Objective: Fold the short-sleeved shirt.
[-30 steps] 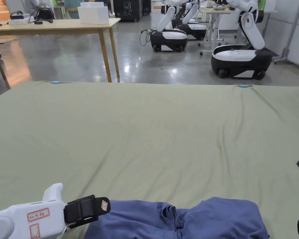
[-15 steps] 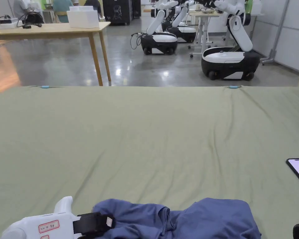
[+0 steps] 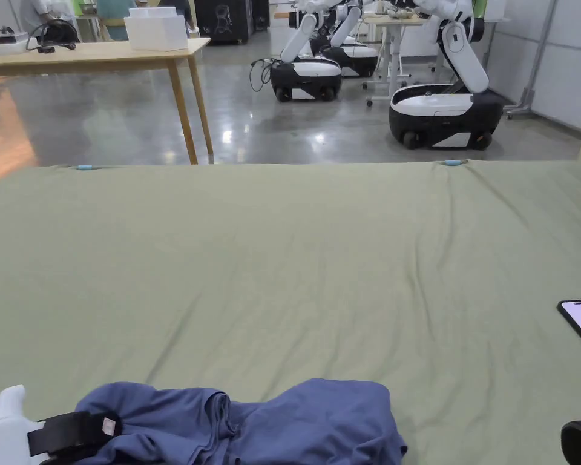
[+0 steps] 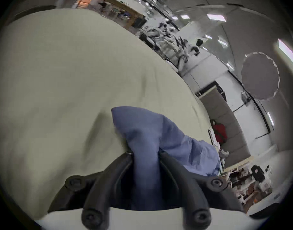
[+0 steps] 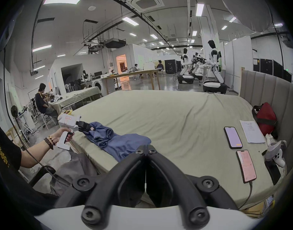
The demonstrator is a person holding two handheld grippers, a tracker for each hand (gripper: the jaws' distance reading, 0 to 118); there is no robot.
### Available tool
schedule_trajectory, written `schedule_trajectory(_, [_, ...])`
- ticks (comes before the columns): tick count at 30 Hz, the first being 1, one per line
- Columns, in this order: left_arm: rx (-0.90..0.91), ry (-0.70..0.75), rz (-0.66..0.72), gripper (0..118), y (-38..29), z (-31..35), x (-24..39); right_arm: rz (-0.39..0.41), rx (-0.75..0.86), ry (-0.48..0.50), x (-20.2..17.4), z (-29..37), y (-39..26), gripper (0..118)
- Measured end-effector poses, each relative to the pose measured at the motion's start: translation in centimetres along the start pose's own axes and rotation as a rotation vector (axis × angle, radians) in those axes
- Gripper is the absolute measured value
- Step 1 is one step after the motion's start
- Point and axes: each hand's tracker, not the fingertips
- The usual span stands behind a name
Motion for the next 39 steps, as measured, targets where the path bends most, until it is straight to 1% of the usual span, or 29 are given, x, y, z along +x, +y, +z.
schedule_trajectory(4, [0.008,-0.042,-0.070,14,-0.5,1.5,3.9,0.010,-0.009,0.008,-0.2,-0.4,0.2,1])
schedule_trajectory(7, [0.015,-0.138,-0.097,14,-0.3,2.3,8.2,0.007,-0.010,0.012,-0.2,-0.5,0.2,1])
schedule_trajectory(8, [0.007,-0.168,-0.108,14,0.2,2.3,8.8,0.006,-0.009,0.012,-0.2,-0.5,0.2,1])
schedule_trajectory(10, [0.021,-0.196,-0.138,14,-0.2,2.1,11.8,0.004,-0.008,0.010,-0.2,-0.3,0.2,1])
schedule_trajectory(12, [-0.008,-0.224,-0.180,14,-0.5,1.2,14.2,-0.001,-0.009,0.006,-0.3,-0.1,0.1,1])
schedule_trajectory(14, [-0.039,-0.246,-0.226,14,-1.5,-0.4,17.2,-0.004,-0.006,0.007,-0.2,0.4,0.0,1])
schedule_trajectory(16, [-0.083,-0.267,-0.230,14,-2.3,-2.5,18.8,-0.006,-0.003,0.002,-0.1,0.8,-0.1,1])
schedule_trajectory(19, [-0.164,-0.294,-0.195,14,-4.1,-6.8,21.0,-0.009,-0.001,-0.018,0.3,1.5,-0.1,1])
schedule_trajectory(21, [-0.196,-0.281,-0.193,14,-4.9,-9.9,21.1,-0.011,0.005,-0.035,0.4,2.3,-0.2,1])
schedule_trajectory(22, [-0.227,-0.282,-0.197,14,-5.5,-11.2,21.4,-0.016,0.009,-0.045,1.4,3.0,-0.7,1])
schedule_trajectory(24, [-0.255,-0.255,-0.202,14,-6.7,-13.1,21.9,-0.025,0.015,-0.061,1.7,4.0,-0.8,1])
schedule_trajectory(25, [-0.269,-0.251,-0.210,19,-7.1,-13.8,21.8,-0.028,0.023,-0.067,1.8,4.5,-0.9,1])
schedule_trajectory(26, [-0.286,-0.243,-0.204,28,-7.3,-14.3,21.6,-0.032,0.029,-0.073,1.8,5.0,-1.0,1])
schedule_trajectory(27, [-0.294,-0.249,-0.180,49,-7.4,-14.6,21.3,-0.037,0.031,-0.078,1.9,5.3,-1.0,1])
schedule_trajectory(28, [-0.302,-0.310,-0.114,84,-7.8,-14.6,21.4,-0.041,0.033,-0.085,2.1,5.5,-1.1,1])
schedule_trajectory(29, [-0.314,-0.389,-0.068,103,-7.8,-14.8,21.4,-0.041,0.032,-0.094,2.2,5.7,-1.2,1])
schedule_trajectory(30, [-0.324,-0.455,-0.044,114,-7.9,-14.8,21.5,-0.040,0.032,-0.100,2.2,5.8,-1.3,1])
schedule_trajectory(31, [-0.332,-0.485,-0.056,117,-8.0,-14.6,22.1,-0.041,0.031,-0.106,2.3,5.8,-1.4,1])
schedule_trajectory(34, [-0.325,-0.444,-0.127,117,-7.8,-14.0,22.9,-0.060,0.026,-0.112,2.6,5.7,-1.7,1])
schedule_trajectory(36, [-0.254,-0.429,-0.138,116,-7.0,-12.7,23.2,-0.065,0.026,-0.105,2.7,5.6,-1.8,1])
schedule_trajectory(39, [-0.168,-0.507,-0.156,116,-4.1,-8.5,22.8,-0.061,0.027,-0.096,2.6,5.2,-1.7,1])
